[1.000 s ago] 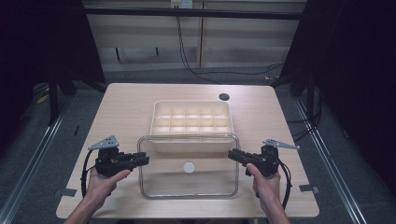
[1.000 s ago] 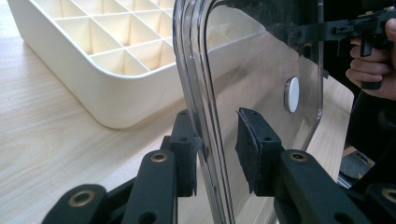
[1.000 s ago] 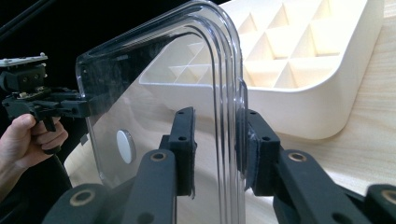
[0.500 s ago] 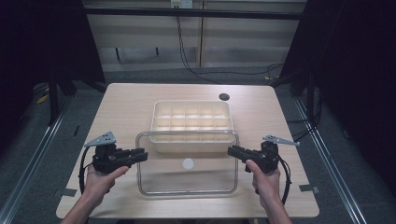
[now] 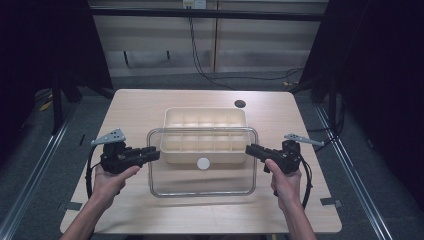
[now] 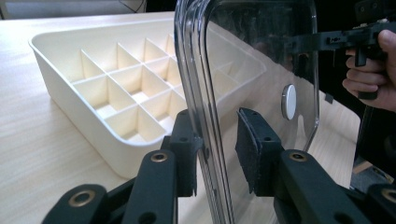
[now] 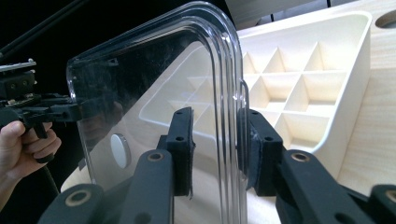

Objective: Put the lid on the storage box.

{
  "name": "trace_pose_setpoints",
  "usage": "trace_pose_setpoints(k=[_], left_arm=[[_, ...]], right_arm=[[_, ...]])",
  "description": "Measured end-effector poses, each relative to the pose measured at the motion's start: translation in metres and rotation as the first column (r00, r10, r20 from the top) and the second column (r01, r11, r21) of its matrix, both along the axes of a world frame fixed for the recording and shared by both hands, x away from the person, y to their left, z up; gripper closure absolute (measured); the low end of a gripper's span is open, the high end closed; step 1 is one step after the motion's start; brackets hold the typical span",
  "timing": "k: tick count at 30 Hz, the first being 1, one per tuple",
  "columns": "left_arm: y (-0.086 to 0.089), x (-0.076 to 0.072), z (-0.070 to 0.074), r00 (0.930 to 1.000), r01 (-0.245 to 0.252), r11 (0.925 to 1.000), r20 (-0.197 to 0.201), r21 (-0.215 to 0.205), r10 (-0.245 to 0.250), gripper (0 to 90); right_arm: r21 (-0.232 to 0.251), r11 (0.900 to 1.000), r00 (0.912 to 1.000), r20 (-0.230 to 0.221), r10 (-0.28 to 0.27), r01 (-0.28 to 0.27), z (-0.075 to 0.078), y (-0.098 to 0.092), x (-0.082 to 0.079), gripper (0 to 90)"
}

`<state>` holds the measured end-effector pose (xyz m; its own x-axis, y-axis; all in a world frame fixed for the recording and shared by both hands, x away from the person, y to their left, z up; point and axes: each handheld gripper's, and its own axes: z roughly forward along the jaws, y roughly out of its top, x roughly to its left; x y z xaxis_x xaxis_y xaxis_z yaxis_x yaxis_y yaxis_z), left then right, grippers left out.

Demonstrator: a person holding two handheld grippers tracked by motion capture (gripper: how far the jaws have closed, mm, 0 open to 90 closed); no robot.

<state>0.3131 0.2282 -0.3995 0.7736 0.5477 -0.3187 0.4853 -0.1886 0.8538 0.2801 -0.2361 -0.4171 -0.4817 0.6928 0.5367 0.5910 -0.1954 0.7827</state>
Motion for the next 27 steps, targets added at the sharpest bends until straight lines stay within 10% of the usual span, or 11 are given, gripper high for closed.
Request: trace_pose_setpoints(k=[27], left_arm=[[-0.004,0.037,0.024,0.9990,-0.039,0.9992,0.021,0.002,0.039,68.0]], right_arm=[[-0.015,1.000,0.9987,0.049,-0.014,0.015,0.031,0.000,0.034,67.0]])
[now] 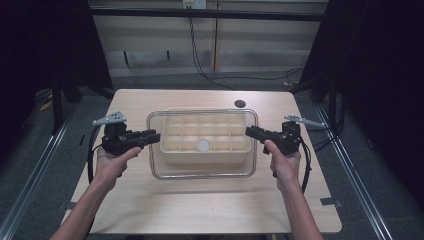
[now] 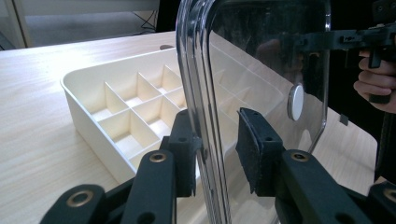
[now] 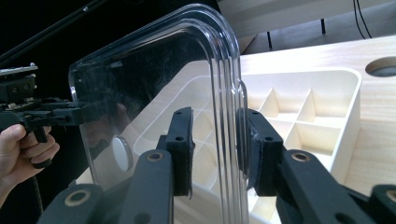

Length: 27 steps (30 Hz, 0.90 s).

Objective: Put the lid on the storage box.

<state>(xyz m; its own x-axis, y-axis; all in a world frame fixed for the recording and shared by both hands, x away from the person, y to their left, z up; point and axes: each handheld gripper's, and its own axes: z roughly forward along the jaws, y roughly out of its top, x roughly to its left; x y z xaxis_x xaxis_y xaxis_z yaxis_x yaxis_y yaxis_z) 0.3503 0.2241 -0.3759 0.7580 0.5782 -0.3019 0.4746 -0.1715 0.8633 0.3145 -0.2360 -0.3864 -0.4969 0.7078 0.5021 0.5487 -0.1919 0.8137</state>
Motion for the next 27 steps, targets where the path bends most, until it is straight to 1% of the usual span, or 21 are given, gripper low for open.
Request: trace_pose_setpoints(k=[2,4,7,8,10,12,13,14,16,17,18,20,22,23,24,25,27], left_arm=[[-0.001,0.004,0.004,1.0000,-0.005,1.0000,0.004,0.001,0.005,67.9],[-0.002,0.006,0.006,0.9999,-0.005,1.0000,0.009,0.003,0.005,67.8],[-0.003,0.010,0.009,0.9998,-0.009,0.9999,0.017,0.004,0.009,67.7],[-0.004,0.010,0.009,0.9997,-0.016,0.9999,0.016,0.002,0.016,67.7],[-0.005,0.013,0.006,0.9998,-0.022,0.9998,0.000,-0.001,0.022,67.6],[-0.006,0.015,0.006,0.9996,-0.026,0.9996,-0.001,0.002,0.026,67.6],[-0.007,0.016,0.007,0.9997,-0.025,0.9997,0.001,0.004,0.025,67.6],[-0.008,0.019,0.010,0.9997,-0.026,0.9997,0.004,-0.004,0.026,67.6],[-0.009,0.020,0.012,0.9996,-0.029,0.9996,0.007,-0.001,0.029,67.6],[-0.010,0.023,0.014,0.9995,-0.030,0.9996,0.010,0.000,0.030,67.6],[-0.010,0.024,0.016,0.9994,-0.032,0.9995,0.012,-0.002,0.032,67.5],[-0.012,0.029,0.019,0.9994,-0.029,0.9996,0.019,0.006,0.029,67.6],[-0.013,0.030,0.019,0.9993,-0.034,0.9994,0.018,0.002,0.034,67.7],[-0.013,0.032,0.020,0.9991,-0.039,0.9992,0.017,0.008,0.039,67.7],[-0.013,0.035,0.019,0.9989,-0.046,0.9990,0.014,0.002,0.046,67.7],[-0.013,0.035,0.019,0.9989,-0.046,0.9990,0.014,0.002,0.046,67.8],[-0.013,0.040,0.018,0.9987,-0.050,0.9987,0.006,0.005,0.050,67.8]], right_arm=[[0.001,1.000,1.0000,0.004,-0.004,0.004,0.004,0.000,0.004,67.0],[-0.002,1.000,1.0000,0.005,-0.006,0.006,0.005,0.000,0.005,67.0],[0.011,1.000,0.9999,0.005,-0.013,0.013,0.008,-0.002,0.011,67.1],[0.023,1.000,0.9999,0.007,-0.014,0.014,0.008,-0.003,0.013,67.4],[0.032,0.999,0.9999,0.004,-0.012,0.012,0.008,-0.004,0.015,67.8],[0.026,1.000,0.9999,-0.004,-0.016,0.016,0.008,-0.005,0.019,67.7],[0.026,1.000,0.9999,-0.004,-0.016,0.016,0.008,-0.005,0.019,67.7],[0.032,0.999,0.9998,-0.005,-0.022,0.022,0.009,-0.006,0.021,67.6],[0.033,0.999,0.9997,-0.002,-0.023,0.023,0.009,-0.007,0.023,67.6],[0.034,0.999,0.9996,-0.008,-0.027,0.027,0.010,-0.007,0.024,67.5],[0.036,0.999,0.9995,-0.002,-0.031,0.031,0.012,-0.008,0.028,67.2],[0.033,0.999,0.9994,-0.003,-0.035,0.035,0.012,-0.009,0.031,66.4],[0.026,0.999,0.9992,-0.004,-0.039,0.039,0.012,-0.008,0.033,65.8],[0.016,0.999,0.9991,-0.007,-0.043,0.043,0.012,-0.008,0.034,65.3],[0.010,0.999,0.9988,-0.008,-0.048,0.048,0.011,-0.007,0.038,65.0],[0.008,0.999,0.9987,-0.009,-0.050,0.050,0.010,-0.006,0.039,64.9],[0.008,0.999,0.9985,-0.015,-0.052,0.052,0.009,-0.006,0.042,64.8]])
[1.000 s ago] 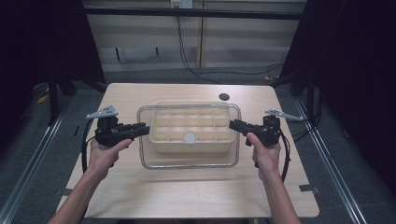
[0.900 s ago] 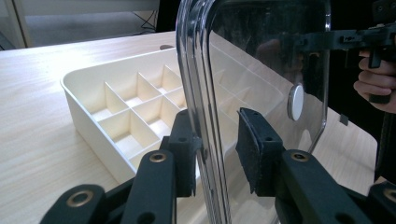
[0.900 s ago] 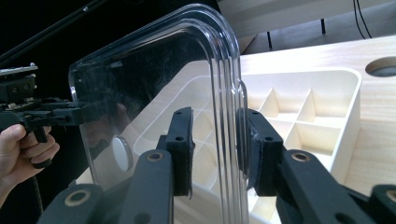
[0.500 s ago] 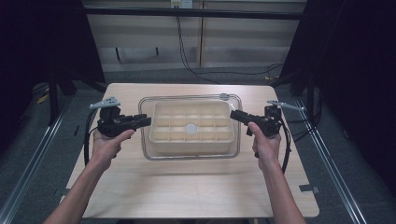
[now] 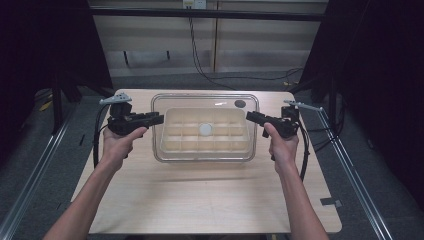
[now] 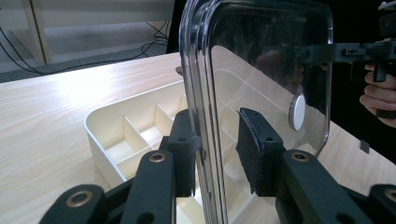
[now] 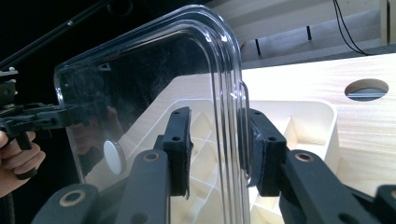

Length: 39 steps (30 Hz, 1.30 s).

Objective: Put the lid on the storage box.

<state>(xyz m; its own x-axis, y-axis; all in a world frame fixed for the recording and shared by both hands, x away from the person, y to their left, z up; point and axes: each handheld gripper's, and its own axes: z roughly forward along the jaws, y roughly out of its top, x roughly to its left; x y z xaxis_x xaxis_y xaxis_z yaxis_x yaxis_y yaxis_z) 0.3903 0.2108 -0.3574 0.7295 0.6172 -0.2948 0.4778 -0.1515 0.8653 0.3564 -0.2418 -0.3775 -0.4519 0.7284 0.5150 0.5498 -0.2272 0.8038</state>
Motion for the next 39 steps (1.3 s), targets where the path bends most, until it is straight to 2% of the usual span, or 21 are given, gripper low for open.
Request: trace_pose_setpoints(k=[5,12,16,22,30,39], left_arm=[[-0.001,0.008,0.000,0.9999,-0.008,0.9999,-0.007,-0.006,0.008,67.8],[-0.004,0.012,-0.001,0.9999,-0.014,0.9999,-0.008,-0.002,0.014,67.7],[-0.007,0.017,-0.002,0.9997,-0.023,0.9996,-0.012,-0.017,0.023,67.5],[-0.012,0.028,-0.004,0.9993,-0.033,0.9994,-0.018,0.001,0.033,66.3],[-0.012,0.035,-0.008,0.9992,-0.028,0.9996,-0.029,0.003,0.028,65.3],[-0.010,0.037,-0.011,0.9982,-0.039,0.9991,-0.045,-0.015,0.039,64.9]], right_arm=[[-0.019,1.000,0.9999,-0.010,-0.011,0.011,-0.003,0.002,0.008,63.0],[-0.017,1.000,0.9994,-0.027,-0.020,0.020,-0.005,0.001,0.015,61.9],[-0.019,0.999,0.9993,-0.024,-0.029,0.029,-0.004,-0.001,0.020,61.8],[-0.018,0.999,0.9981,-0.036,-0.049,0.049,-0.006,-0.002,0.027,61.4],[-0.025,0.999,0.9978,-0.046,-0.047,0.046,-0.009,-0.003,0.033,61.5],[-0.036,0.998,0.9968,-0.066,-0.045,0.043,-0.008,0.000,0.038,61.6]])
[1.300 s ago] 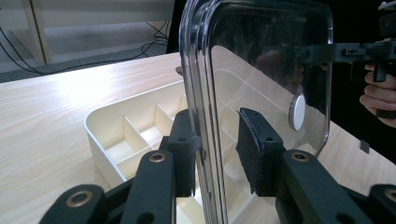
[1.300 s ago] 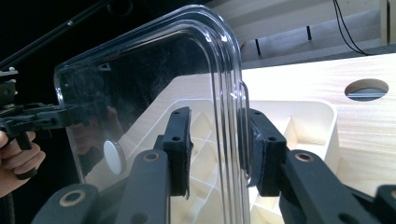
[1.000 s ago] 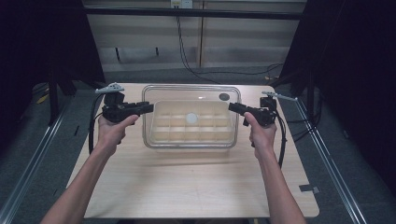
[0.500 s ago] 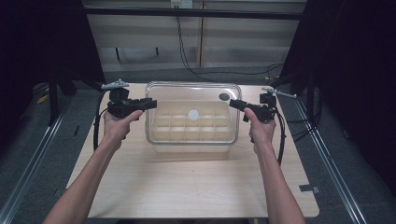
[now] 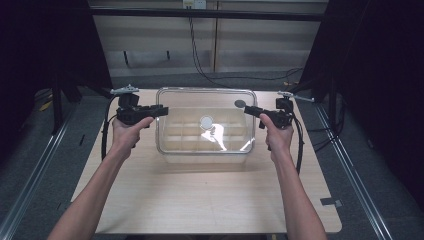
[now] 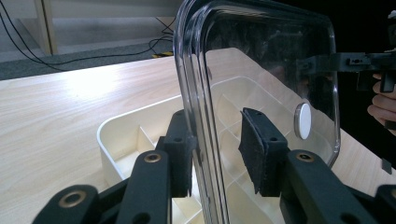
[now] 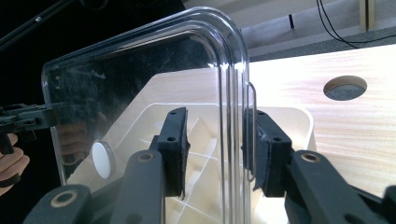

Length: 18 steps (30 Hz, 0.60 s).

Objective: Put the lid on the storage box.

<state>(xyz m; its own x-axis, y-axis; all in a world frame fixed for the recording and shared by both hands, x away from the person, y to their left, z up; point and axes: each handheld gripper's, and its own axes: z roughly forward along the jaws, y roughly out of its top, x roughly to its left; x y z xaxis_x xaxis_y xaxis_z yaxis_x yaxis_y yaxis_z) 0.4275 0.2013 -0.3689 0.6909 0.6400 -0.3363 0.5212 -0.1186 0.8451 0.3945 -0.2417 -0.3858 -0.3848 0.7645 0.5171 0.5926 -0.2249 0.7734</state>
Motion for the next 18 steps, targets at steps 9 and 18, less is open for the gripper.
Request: trace_pose_setpoints(k=[9,18], left_arm=[[0.003,0.004,-0.006,0.9999,-0.010,0.9998,-0.010,-0.017,0.009,64.8],[0.000,0.016,-0.017,0.9994,-0.022,0.9997,-0.029,-0.007,0.021,61.8]], right_arm=[[-0.008,1.000,0.9999,0.007,0.009,-0.009,0.005,0.002,0.003,62.7],[0.002,1.000,0.9999,-0.016,-0.006,0.006,-0.009,0.002,0.017,61.6]])
